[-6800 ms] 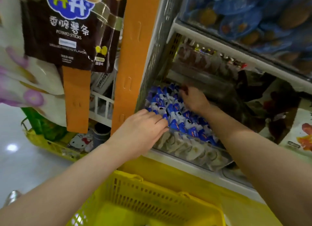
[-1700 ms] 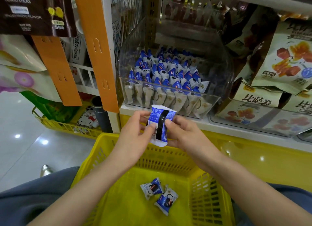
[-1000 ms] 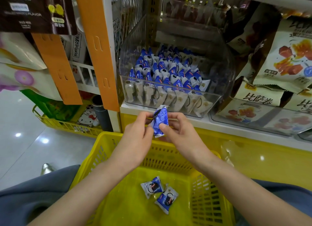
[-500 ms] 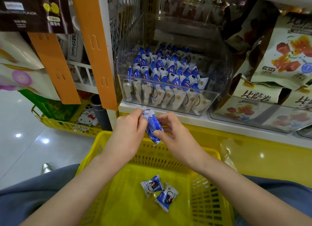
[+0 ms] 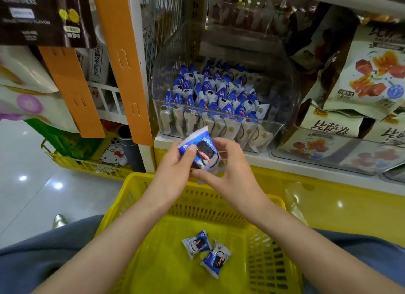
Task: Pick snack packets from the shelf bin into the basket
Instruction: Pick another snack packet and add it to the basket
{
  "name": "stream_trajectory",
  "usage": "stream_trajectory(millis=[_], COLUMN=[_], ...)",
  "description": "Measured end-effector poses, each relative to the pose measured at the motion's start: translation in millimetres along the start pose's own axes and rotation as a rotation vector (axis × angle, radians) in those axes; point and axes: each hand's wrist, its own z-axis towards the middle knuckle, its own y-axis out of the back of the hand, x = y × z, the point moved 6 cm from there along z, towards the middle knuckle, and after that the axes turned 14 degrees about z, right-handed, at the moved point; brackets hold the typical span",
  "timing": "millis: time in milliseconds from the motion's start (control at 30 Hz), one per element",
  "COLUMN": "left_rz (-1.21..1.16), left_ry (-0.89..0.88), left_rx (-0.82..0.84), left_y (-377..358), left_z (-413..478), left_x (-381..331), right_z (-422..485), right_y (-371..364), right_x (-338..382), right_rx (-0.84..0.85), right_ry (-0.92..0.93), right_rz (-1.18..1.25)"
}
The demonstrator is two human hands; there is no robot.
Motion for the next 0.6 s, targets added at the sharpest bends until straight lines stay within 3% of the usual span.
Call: stream_trajectory(millis=[133, 300, 400, 600], left_rz=[-0.099, -0.080, 0.023, 0.200], left_ry=[0.046, 0.028, -0.116, -0.361], left_rx=[-0.068, -0.080, -0.133, -0.130], left_y=[10.7, 21.5, 30.7, 33.6], left_z=[2.0, 2.8, 3.7, 6.8], left_x=[-2.0, -8.8, -24.8, -57.7], right_z=[5.0, 9.5, 12.6, 15.9], right_y=[-0.3, 3.5, 5.8, 18.0], right_x=[-1.0, 8.8, 16.6, 32.5], right_rx=[0.033, 0.049, 0.090, 0.053], right_ry=[-0.112, -0.108, -0.074, -0.063], right_rz=[0.159, 0.222, 0.180, 0.348])
